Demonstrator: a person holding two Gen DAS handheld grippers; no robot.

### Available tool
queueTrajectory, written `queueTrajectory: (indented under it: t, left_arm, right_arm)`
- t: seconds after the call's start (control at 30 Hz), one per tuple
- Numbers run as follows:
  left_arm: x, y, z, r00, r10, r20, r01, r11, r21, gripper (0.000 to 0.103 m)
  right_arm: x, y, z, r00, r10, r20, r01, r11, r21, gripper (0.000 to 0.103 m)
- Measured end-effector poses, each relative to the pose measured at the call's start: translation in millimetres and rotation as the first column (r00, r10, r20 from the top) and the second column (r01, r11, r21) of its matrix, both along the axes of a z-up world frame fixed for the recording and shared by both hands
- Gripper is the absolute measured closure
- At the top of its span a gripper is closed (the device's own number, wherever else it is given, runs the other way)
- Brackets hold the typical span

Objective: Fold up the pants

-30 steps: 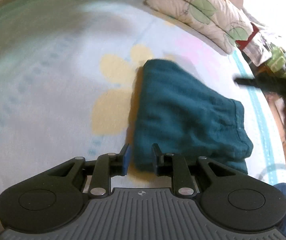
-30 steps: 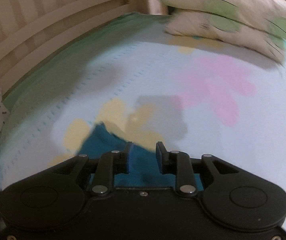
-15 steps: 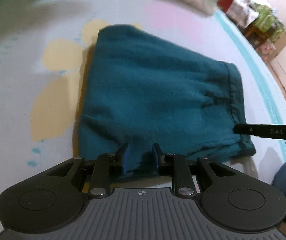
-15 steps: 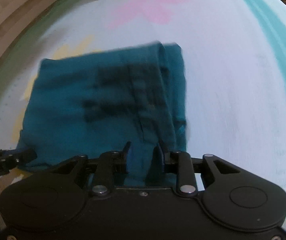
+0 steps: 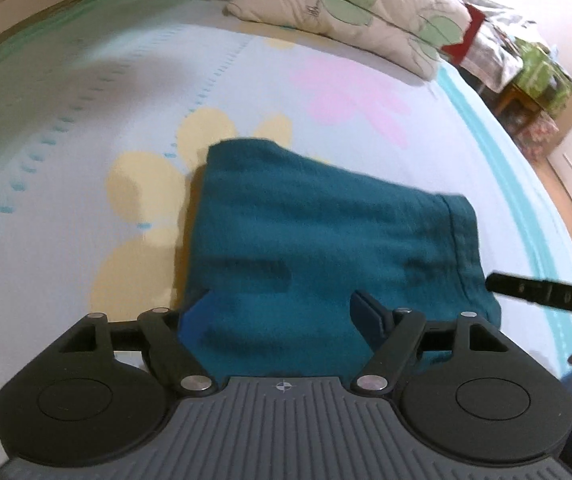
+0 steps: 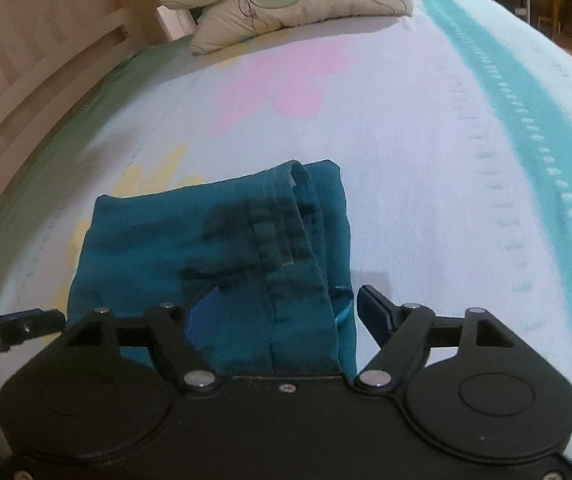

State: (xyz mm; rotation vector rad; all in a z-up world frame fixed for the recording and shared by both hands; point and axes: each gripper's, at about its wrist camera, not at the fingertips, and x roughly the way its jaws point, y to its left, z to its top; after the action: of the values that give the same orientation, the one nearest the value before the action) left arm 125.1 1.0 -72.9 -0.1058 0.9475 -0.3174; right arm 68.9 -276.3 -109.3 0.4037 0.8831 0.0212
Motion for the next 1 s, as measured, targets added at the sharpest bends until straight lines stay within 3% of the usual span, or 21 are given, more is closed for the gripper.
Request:
queueTrajectory:
  t: [0.3,0.63,1.0]
  left_arm:
    - [29.7,0.2,-18.8,0.998,0.021,-0.061,-0.017,0.998,0.062,0.029]
    - [41.2,-4.2,-44.3,0.994,0.019,-0.110,-0.004,0.991,0.135,0.026]
    - [43.3,-17.5,-51.2,0.993,-0.010,-0.115,0.030,0.985,0.171,0.006]
  right_arm:
    - [19.3,-7.7,-38.6,0.993,0.002,-0.119,0.004,0.999,0.054,0.025]
    - [17.7,-3.4,-44.3,0.997,0.056,-0.045,-0.055,0.998,0.032,0.015]
    - [18.3,-0.2,-46.9,0.996,0.085,-0.004,-0.085,0.996,0.031,0.007]
